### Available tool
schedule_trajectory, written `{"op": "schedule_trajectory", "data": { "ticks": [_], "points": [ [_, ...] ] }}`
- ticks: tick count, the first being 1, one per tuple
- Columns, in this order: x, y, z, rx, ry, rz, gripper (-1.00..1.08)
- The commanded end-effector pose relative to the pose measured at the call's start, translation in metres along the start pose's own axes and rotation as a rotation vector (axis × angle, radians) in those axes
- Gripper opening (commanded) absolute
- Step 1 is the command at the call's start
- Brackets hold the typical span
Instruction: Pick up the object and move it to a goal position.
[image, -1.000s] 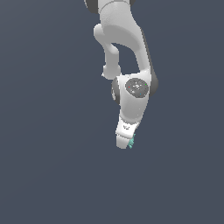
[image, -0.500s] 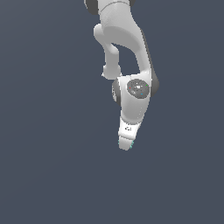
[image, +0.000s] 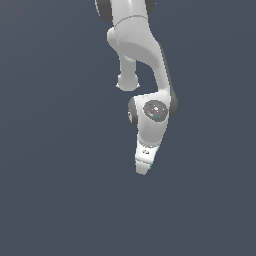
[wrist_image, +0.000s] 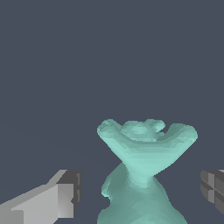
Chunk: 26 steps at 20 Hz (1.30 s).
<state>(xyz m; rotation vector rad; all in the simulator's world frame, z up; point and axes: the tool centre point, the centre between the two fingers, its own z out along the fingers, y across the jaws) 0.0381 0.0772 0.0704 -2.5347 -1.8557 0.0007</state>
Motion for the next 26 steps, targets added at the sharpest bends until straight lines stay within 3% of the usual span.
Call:
{"op": "schedule_trajectory", "data": {
  "ticks": [1, 6, 7, 26],
  "points": [
    [0.000, 0.000, 0.011, 0.000, 0.000, -0.001, 1.00],
    [0.000, 0.001, 0.017, 0.000, 0.000, -0.001, 1.00],
    [0.000, 0.001, 0.017, 0.000, 0.000, -0.001, -1.00],
    [0.003, -0.006, -0.004, -0.001, 0.000, -0.001, -1.00]
  ]
}}
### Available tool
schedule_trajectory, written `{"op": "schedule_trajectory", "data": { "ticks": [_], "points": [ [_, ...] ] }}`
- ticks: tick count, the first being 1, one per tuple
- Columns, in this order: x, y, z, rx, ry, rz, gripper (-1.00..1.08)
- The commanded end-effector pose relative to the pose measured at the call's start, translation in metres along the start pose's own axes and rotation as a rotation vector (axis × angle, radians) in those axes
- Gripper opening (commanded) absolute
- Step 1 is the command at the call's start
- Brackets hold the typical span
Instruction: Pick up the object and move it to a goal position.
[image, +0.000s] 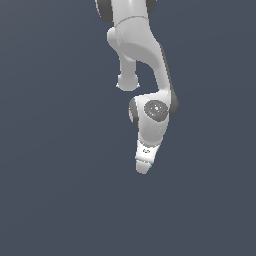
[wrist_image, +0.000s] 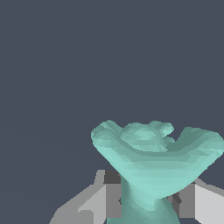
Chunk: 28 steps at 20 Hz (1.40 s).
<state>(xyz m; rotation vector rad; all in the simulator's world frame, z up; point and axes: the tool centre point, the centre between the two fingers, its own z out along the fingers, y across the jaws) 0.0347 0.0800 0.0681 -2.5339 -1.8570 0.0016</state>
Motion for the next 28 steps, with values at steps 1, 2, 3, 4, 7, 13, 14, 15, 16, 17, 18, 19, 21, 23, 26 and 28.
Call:
{"op": "schedule_trajectory", "data": {
  "ticks": [1, 2, 3, 4, 7, 13, 14, 15, 16, 17, 18, 19, 21, 23, 26, 28],
  "points": [
    [0.002, -0.003, -0.011, -0.001, 0.000, 0.000, -1.00],
    [0.002, -0.005, -0.016, -0.001, 0.000, 0.000, -1.00],
    [0.003, -0.007, -0.022, -0.001, 0.000, 0.000, -1.00],
    [0.004, -0.009, -0.028, -0.001, -0.001, -0.001, -1.00],
    [0.006, -0.017, -0.051, -0.002, -0.001, -0.001, -1.00],
    [0.014, -0.038, -0.112, -0.002, -0.002, -0.002, -1.00],
    [0.015, -0.042, -0.124, -0.002, -0.002, -0.002, -1.00],
    [0.017, -0.046, -0.135, -0.002, -0.002, -0.002, -1.00],
    [0.018, -0.050, -0.147, -0.001, -0.002, -0.002, -1.00],
    [0.020, -0.053, -0.159, -0.001, -0.002, -0.002, -1.00],
    [0.021, -0.057, -0.171, -0.001, -0.002, -0.002, -1.00],
    [0.023, -0.061, -0.182, -0.001, -0.002, -0.003, -1.00],
    [0.026, -0.069, -0.206, -0.001, -0.002, -0.003, -1.00],
    [0.029, -0.076, -0.229, -0.001, -0.002, -0.003, -1.00],
    [0.034, -0.087, -0.264, 0.000, -0.001, -0.004, -1.00],
    [0.037, -0.094, -0.287, 0.000, -0.001, -0.004, -1.00]
  ]
}}
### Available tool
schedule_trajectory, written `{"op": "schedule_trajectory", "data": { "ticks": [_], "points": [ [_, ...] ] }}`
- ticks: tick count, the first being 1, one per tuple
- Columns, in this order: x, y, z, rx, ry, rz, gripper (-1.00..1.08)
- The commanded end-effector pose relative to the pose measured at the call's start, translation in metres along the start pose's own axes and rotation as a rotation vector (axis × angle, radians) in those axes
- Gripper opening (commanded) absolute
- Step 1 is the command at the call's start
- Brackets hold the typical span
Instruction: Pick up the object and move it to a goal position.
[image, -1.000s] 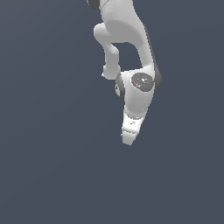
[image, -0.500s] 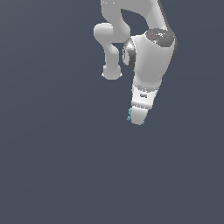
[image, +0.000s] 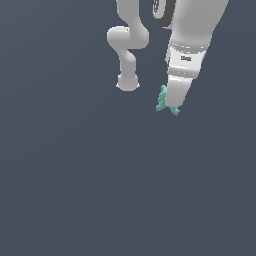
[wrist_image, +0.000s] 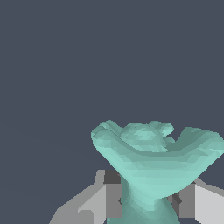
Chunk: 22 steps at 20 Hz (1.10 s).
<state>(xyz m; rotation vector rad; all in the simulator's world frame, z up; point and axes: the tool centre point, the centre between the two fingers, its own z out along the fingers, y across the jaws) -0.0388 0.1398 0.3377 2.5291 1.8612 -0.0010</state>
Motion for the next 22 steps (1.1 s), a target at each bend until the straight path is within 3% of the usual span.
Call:
{"op": "schedule_trajectory", "data": {
  "ticks": [1, 11, 22],
  "points": [
    [0.003, -0.009, -0.028, 0.001, 0.001, 0.000, -1.00],
    [0.014, -0.032, -0.111, 0.001, 0.001, 0.002, -1.00],
    [0.018, -0.037, -0.139, 0.001, 0.001, 0.004, -1.00]
  ]
}}
